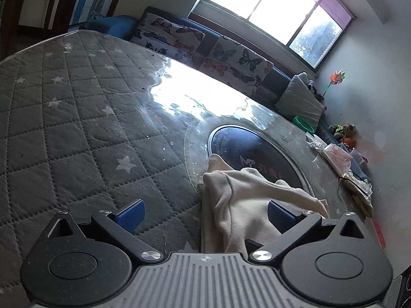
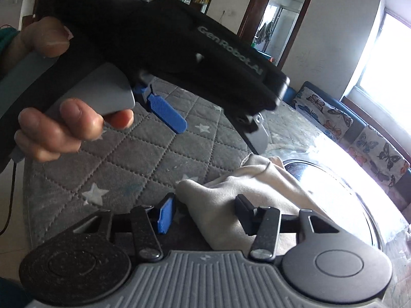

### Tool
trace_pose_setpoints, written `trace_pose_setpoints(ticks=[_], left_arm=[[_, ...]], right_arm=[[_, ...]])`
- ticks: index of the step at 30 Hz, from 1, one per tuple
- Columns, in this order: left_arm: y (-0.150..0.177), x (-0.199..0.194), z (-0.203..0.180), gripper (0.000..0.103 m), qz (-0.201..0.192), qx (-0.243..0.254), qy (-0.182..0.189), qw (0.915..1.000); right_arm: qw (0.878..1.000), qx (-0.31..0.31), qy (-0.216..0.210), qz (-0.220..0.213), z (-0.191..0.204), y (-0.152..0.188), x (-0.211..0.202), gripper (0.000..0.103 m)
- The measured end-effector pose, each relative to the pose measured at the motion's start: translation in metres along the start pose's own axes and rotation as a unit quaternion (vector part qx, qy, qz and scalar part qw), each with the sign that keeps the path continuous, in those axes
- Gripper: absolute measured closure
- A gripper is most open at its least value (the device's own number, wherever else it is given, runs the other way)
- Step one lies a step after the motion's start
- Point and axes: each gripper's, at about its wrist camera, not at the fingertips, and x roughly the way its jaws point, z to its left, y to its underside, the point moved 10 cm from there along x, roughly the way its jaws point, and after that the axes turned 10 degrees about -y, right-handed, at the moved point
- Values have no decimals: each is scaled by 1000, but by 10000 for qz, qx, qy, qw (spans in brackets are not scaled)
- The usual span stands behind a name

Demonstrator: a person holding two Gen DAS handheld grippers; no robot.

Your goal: Fold clothes

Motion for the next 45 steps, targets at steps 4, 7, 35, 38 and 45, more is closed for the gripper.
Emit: trace_pose_setpoints(ticks=[4, 7, 35, 38, 45], left_arm=[[1, 2, -3, 0, 89, -60, 60, 9999], [1, 4, -4, 0, 171, -145, 129, 9997], [22, 53, -51, 49, 1636, -1752, 1805, 9539], [26, 56, -49, 58, 1671, -1711, 1756, 9550], [27, 55, -51, 60, 1584, -1483, 1695, 9614]], right_arm=[[9998, 195, -1, -81, -7, -1, -3, 76], [9987, 446, -81, -244, -14, -4, -10, 82], [9583, 2215, -1177, -1367, -89, 1, -62, 86], [9612, 2111, -1248, -1265, -84, 7, -64, 80], [9586, 2452, -584, -1327, -109, 45, -105, 62]])
